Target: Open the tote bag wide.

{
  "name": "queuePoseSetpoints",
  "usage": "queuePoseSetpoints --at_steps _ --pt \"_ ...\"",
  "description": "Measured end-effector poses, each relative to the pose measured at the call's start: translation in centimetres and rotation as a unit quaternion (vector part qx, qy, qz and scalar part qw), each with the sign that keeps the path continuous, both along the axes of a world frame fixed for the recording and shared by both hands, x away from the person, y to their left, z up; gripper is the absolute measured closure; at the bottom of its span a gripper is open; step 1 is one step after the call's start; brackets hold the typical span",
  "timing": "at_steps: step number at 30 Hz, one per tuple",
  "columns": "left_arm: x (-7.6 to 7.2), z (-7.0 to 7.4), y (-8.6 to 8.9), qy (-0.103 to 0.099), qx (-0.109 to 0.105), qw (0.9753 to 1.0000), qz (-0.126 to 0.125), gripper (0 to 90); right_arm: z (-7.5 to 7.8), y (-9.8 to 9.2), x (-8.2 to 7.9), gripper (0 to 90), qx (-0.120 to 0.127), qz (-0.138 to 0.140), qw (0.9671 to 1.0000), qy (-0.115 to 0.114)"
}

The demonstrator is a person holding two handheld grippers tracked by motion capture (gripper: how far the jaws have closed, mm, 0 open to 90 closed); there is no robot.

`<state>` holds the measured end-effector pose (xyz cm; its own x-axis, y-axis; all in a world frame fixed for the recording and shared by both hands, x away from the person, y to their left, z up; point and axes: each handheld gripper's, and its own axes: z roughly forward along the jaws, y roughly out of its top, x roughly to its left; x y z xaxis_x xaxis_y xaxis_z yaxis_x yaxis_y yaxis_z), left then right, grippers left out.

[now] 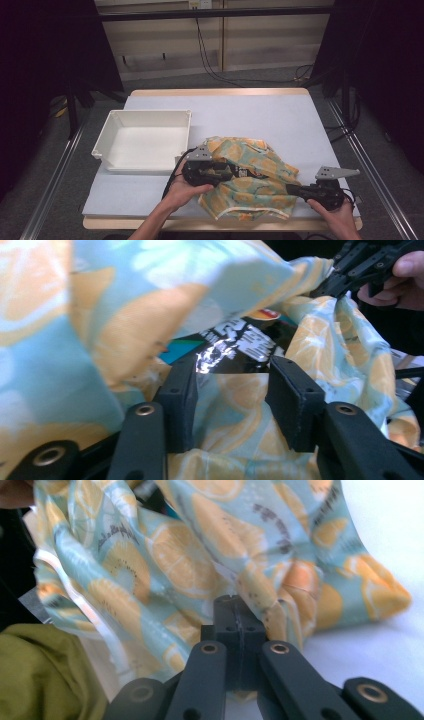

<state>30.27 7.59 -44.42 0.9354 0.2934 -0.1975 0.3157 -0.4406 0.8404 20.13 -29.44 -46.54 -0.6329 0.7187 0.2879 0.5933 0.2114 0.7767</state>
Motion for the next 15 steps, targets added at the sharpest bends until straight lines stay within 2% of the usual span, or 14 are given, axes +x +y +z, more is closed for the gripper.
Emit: queuePoseSetpoints --at_steps 2,5,9,11,15 --pt "-0.1 0.6 0.0 -0.003 -0.003 1.0000 -0.006 55.1 0.5 0.3 0.0 81.5 0.011 0.004 0.9999 -0.009" --pt "-0.5 2.0 -0.6 -0.014 -0.005 0.9996 -0.023 60.0 1.6 0.9 0.1 75.2 0.021 0.010 0.9995 -0.022" --pt "-0.8 2.5 -1.6 -0.014 -0.016 0.9992 -0.035 60.8 2.4 1.1 0.3 70.9 0.025 0.012 0.9991 -0.032" --pt "-1.3 2.8 -2.6 -0.012 -0.020 0.9988 -0.043 57.9 3.0 1.2 0.5 67.4 0.031 0.012 0.9987 -0.040" --pt "-1.7 3.3 -3.1 -0.008 -0.034 0.9982 -0.049 55.3 3.6 1.2 0.4 67.0 0.038 0.011 0.9982 -0.046"
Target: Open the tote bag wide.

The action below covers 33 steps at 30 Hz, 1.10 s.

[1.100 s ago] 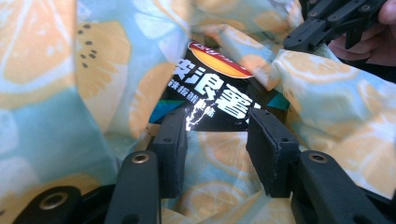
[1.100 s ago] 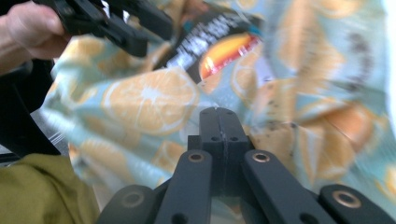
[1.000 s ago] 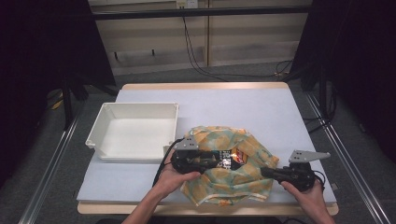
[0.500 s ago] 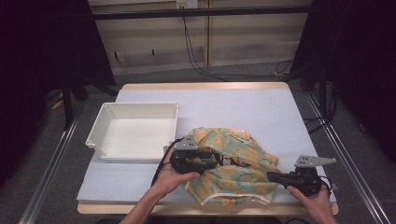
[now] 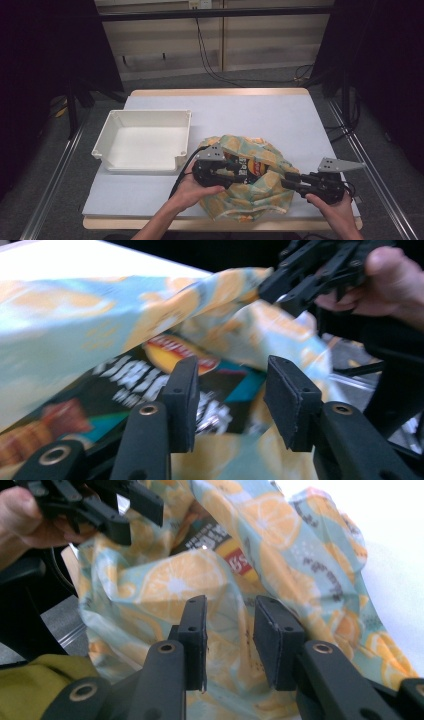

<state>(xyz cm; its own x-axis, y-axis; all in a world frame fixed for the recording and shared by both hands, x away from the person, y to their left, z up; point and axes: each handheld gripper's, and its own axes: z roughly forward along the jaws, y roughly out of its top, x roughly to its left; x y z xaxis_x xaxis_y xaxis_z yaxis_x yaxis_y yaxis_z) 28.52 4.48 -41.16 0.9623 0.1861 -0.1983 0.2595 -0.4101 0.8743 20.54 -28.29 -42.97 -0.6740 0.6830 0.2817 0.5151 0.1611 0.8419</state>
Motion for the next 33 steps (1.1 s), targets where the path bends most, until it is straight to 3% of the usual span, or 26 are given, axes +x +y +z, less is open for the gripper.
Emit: queuePoseSetpoints --at_steps 5,8,10,16,18,20,21,23,27,28,32,33 --pt "-0.1 0.6 -0.9 0.015 -0.025 0.9996 -0.003 50.6 1.0 0.0 0.2 77.3 0.013 0.000 0.9999 -0.007" --pt "-0.6 0.2 -2.4 0.010 -0.016 0.9997 -0.016 47.1 1.2 0.3 0.7 79.8 0.019 -0.002 0.9998 -0.007" --pt "-0.9 -0.4 -3.2 0.015 -0.012 0.9995 -0.024 45.1 1.2 0.6 1.1 78.5 0.019 -0.004 0.9998 -0.008" --pt "-1.6 -2.0 -5.6 0.008 0.030 0.9992 -0.024 41.4 0.5 1.2 3.0 68.2 0.005 -0.012 0.9999 -0.004" --pt "-1.7 -2.2 -6.2 0.015 0.028 0.9991 -0.029 41.6 0.1 1.5 3.7 63.5 -0.003 -0.013 0.9999 0.004" --pt "-2.0 -2.3 -6.6 0.006 0.032 0.9987 -0.039 52.3 -0.2 1.8 4.2 60.9 -0.007 -0.016 0.9998 0.008" --pt "-2.4 -2.7 -6.9 0.005 0.034 0.9979 -0.055 66.5 -0.5 2.1 4.6 55.2 -0.016 -0.018 0.9997 0.011" --pt "-2.6 -2.9 -6.9 0.005 0.036 0.9974 -0.063 77.9 -0.6 2.3 4.8 54.6 -0.016 -0.018 0.9996 0.013" --pt "-3.3 -3.8 -7.4 0.004 0.049 0.9954 -0.082 82.3 -1.6 2.8 5.4 45.8 -0.025 -0.010 0.9990 0.036" --pt "-3.4 -4.1 -7.5 0.001 0.062 0.9945 -0.085 82.3 -1.7 3.0 5.3 43.7 -0.028 -0.006 0.9989 0.037" --pt "-3.6 -4.8 -7.7 0.004 0.066 0.9939 -0.089 80.6 -2.0 3.6 4.9 39.7 -0.039 -0.001 0.9985 0.037" --pt "-3.6 -5.0 -7.6 0.009 0.061 0.9939 -0.091 78.8 -2.3 3.7 4.7 41.4 -0.054 0.000 0.9978 0.039"
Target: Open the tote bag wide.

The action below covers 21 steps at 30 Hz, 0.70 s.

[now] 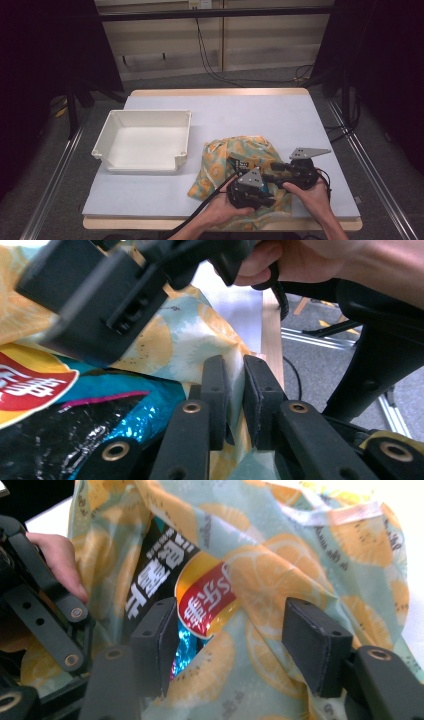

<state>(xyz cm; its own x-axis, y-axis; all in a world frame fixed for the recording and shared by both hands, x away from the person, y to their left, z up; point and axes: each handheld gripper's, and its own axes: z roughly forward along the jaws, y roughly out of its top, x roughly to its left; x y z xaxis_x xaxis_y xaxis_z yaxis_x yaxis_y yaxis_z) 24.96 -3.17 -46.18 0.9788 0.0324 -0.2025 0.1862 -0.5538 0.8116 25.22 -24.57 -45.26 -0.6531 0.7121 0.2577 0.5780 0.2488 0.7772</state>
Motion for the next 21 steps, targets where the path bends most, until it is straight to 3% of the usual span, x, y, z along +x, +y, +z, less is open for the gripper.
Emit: queuePoseSetpoints --at_steps 1,2,4,5,7,9,14,19,21 --pt "0.0 -0.1 0.0 0.000 0.003 1.0000 0.001 78.8 0.0 0.0 0.0 41.4 0.000 0.000 1.0000 0.000" --pt "-0.1 -0.3 0.1 0.002 -0.001 1.0000 -0.002 77.3 -0.3 -0.1 -0.3 51.3 -0.010 -0.003 0.9999 0.003" --pt "-0.2 -0.4 0.3 -0.002 0.010 1.0000 -0.002 76.8 -0.4 -0.2 -0.6 55.9 -0.015 -0.007 0.9998 0.005" --pt "-0.2 -0.6 0.3 0.002 0.002 1.0000 -0.002 76.3 -0.5 -0.4 -0.8 66.9 -0.018 -0.011 0.9998 0.007" --pt "-0.1 -0.8 0.3 0.008 0.009 0.9999 0.000 76.4 -0.6 -1.0 -1.5 89.5 -0.023 -0.009 0.9997 0.008" --pt "-0.2 -1.1 0.1 0.011 0.008 0.9999 -0.003 76.3 -0.8 -1.1 -1.9 90.0 -0.047 -0.012 0.9988 0.011" --pt "-0.3 -1.6 0.1 0.005 0.018 0.9998 -0.003 74.9 -1.4 -1.7 -2.2 90.0 -0.051 -0.021 0.9983 0.019" --pt "-0.4 -2.1 0.2 0.000 0.029 0.9996 -0.006 73.4 -2.8 -2.0 -2.4 90.0 -0.073 -0.029 0.9963 0.034" --pt "-0.4 -2.3 0.3 0.002 0.033 0.9995 -0.001 72.8 -2.9 -1.9 -2.4 90.0 -0.076 -0.027 0.9963 0.030"
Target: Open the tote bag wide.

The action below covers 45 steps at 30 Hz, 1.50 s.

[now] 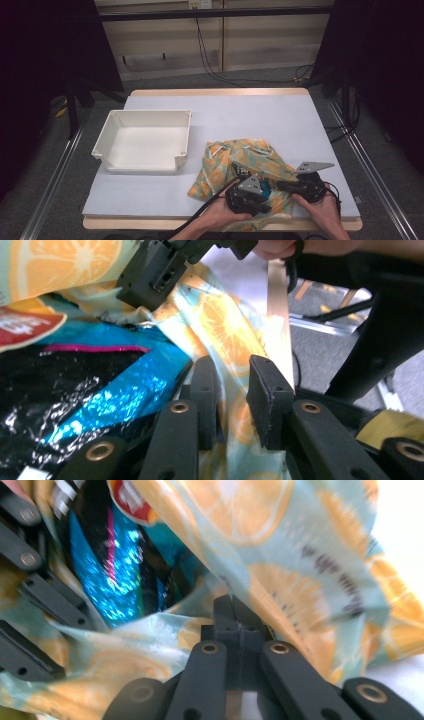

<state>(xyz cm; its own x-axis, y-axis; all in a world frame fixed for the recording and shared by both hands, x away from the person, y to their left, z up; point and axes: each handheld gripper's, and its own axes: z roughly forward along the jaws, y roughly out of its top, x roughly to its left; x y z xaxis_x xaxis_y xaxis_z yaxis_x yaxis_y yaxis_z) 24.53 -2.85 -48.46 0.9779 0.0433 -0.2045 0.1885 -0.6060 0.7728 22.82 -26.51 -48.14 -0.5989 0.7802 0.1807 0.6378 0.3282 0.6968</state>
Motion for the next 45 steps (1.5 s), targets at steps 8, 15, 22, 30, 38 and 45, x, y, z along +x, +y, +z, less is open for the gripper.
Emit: queuePoseSetpoints --at_steps 8,15,22,30,38,45 --pt "0.6 2.3 1.9 0.016 -0.035 0.9992 0.008 61.1 1.2 -0.3 -0.4 77.2 0.042 0.001 0.9989 -0.020" --pt "2.8 5.5 4.3 0.031 -0.078 0.9959 0.035 59.1 2.4 -0.4 -1.6 63.3 0.063 0.002 0.9974 -0.034" --pt "4.3 7.6 2.2 -0.019 -0.051 0.9983 0.023 67.7 2.3 -0.4 -1.9 60.9 0.065 0.002 0.9973 -0.033" --pt "4.0 5.7 -0.3 -0.089 0.041 0.9952 0.002 65.2 2.1 -0.5 -2.1 59.3 0.066 0.004 0.9973 -0.031" --pt "3.2 4.5 -1.0 -0.123 0.074 0.9895 -0.017 50.9 2.2 -0.4 -2.2 57.3 0.066 0.005 0.9973 -0.032" --pt "2.6 3.5 -1.2 -0.156 0.090 0.9831 -0.035 48.8 1.9 -0.4 -2.1 55.4 0.067 0.006 0.9973 -0.027"
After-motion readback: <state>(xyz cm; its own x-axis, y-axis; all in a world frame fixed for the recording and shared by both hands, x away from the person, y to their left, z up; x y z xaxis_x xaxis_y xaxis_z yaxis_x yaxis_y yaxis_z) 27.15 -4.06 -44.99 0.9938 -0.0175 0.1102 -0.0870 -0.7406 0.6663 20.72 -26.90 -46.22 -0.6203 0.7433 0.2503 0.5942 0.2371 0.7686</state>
